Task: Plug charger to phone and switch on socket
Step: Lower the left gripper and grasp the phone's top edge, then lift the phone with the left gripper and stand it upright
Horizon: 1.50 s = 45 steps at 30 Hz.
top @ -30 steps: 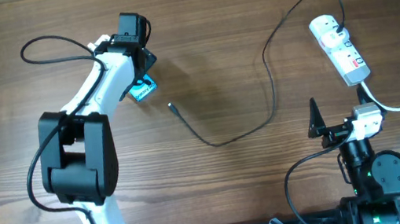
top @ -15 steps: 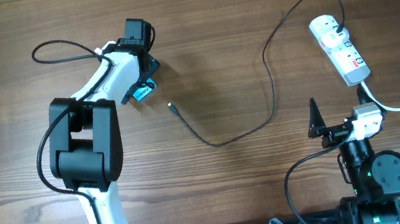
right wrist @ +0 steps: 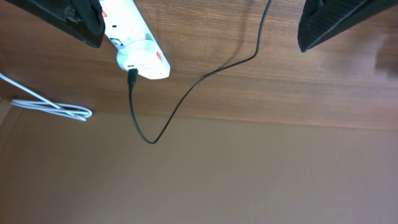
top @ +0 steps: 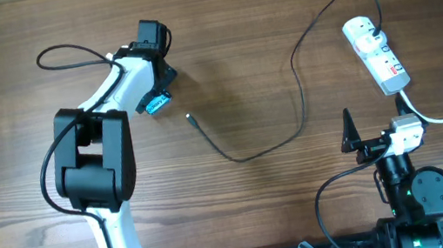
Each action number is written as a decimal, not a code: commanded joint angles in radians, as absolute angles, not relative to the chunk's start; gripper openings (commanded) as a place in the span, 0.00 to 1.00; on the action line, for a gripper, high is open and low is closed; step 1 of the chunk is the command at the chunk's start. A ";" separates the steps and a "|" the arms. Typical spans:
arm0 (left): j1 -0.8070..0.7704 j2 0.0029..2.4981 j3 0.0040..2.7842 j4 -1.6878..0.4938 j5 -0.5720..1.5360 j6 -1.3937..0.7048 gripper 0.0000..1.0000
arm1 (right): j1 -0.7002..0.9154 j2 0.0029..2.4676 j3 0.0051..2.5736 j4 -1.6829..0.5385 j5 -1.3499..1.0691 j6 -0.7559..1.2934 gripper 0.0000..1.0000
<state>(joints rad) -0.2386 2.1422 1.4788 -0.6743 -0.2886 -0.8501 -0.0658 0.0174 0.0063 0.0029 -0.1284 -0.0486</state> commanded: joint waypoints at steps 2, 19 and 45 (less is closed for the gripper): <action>-0.237 2.172 1.472 -0.661 -0.161 -0.770 0.96 | -0.065 0.007 0.005 0.006 -0.112 -0.034 1.00; -0.237 2.158 1.472 -0.907 0.048 -0.673 0.66 | -0.065 0.007 0.005 0.006 -0.112 -0.034 1.00; -0.237 2.158 1.472 -0.934 0.100 -0.634 1.00 | -0.065 0.007 0.005 0.006 -0.112 -0.034 1.00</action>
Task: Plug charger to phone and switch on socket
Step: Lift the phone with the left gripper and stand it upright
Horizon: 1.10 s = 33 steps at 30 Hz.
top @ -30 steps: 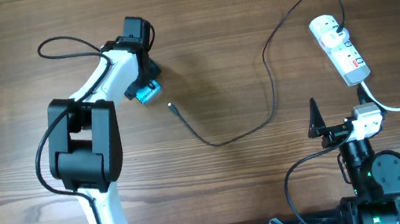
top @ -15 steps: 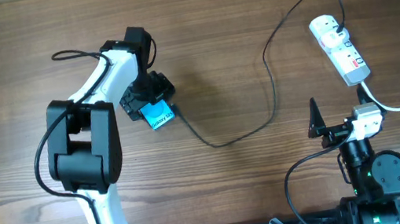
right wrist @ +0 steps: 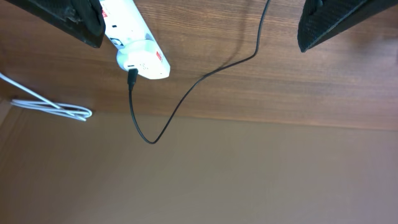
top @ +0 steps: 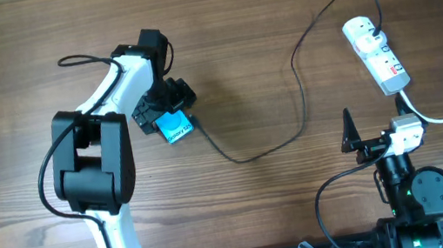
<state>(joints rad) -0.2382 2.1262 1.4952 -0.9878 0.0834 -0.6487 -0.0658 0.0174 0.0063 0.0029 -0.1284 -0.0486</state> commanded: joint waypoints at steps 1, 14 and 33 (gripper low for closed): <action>-0.231 2.156 1.479 -0.931 0.100 -0.632 1.00 | -0.065 0.007 0.005 0.006 -0.112 -0.034 1.00; -0.151 2.128 1.522 -0.966 0.094 -0.527 1.00 | -0.065 0.007 0.005 0.006 -0.112 -0.034 1.00; -0.231 2.128 1.464 -0.890 -0.065 -0.772 1.00 | -0.065 0.007 0.005 0.006 -0.112 -0.034 1.00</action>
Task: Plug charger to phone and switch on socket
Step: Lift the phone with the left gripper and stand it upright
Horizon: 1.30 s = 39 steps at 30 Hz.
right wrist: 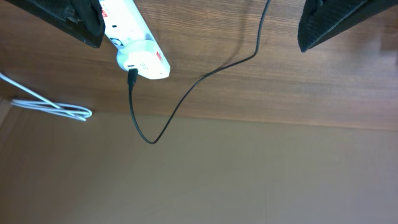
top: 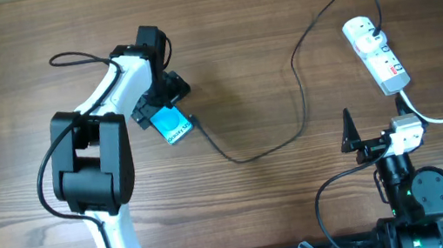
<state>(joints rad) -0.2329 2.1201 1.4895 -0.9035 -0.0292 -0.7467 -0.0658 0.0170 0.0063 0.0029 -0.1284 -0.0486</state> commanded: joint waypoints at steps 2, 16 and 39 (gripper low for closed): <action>-0.232 2.128 1.460 -0.899 -0.065 -0.772 1.00 | -0.065 0.007 0.005 0.006 -0.112 -0.034 1.00; -0.232 2.128 1.439 -0.895 -0.057 -0.771 1.00 | -0.065 0.007 0.005 0.006 -0.112 -0.033 1.00; -0.232 2.128 1.439 -0.910 -0.058 -0.767 1.00 | -0.065 0.007 0.005 0.006 -0.112 -0.034 1.00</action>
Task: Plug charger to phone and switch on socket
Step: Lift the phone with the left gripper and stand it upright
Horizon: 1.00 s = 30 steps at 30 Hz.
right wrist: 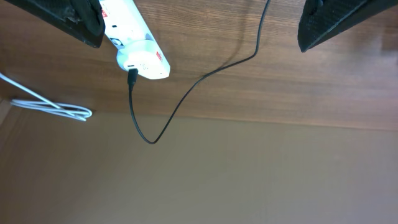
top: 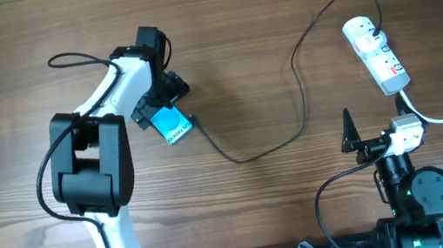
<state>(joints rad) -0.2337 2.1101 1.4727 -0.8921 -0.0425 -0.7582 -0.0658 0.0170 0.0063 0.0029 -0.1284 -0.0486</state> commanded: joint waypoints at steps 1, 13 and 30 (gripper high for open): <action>-0.232 2.128 1.439 -0.910 -0.058 -0.763 1.00 | -0.065 0.007 0.005 0.006 -0.112 -0.034 1.00; -0.232 2.128 1.439 -0.915 -0.058 -0.763 1.00 | -0.065 0.007 0.005 0.006 -0.112 -0.034 1.00; -0.234 2.128 1.438 -0.926 -0.055 -0.711 0.93 | -0.065 0.007 0.005 0.006 -0.111 -0.034 1.00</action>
<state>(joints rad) -0.2337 2.1090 1.4723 -0.9092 -0.0353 -0.7345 -0.0658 0.0174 0.0063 0.0029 -0.1284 -0.0486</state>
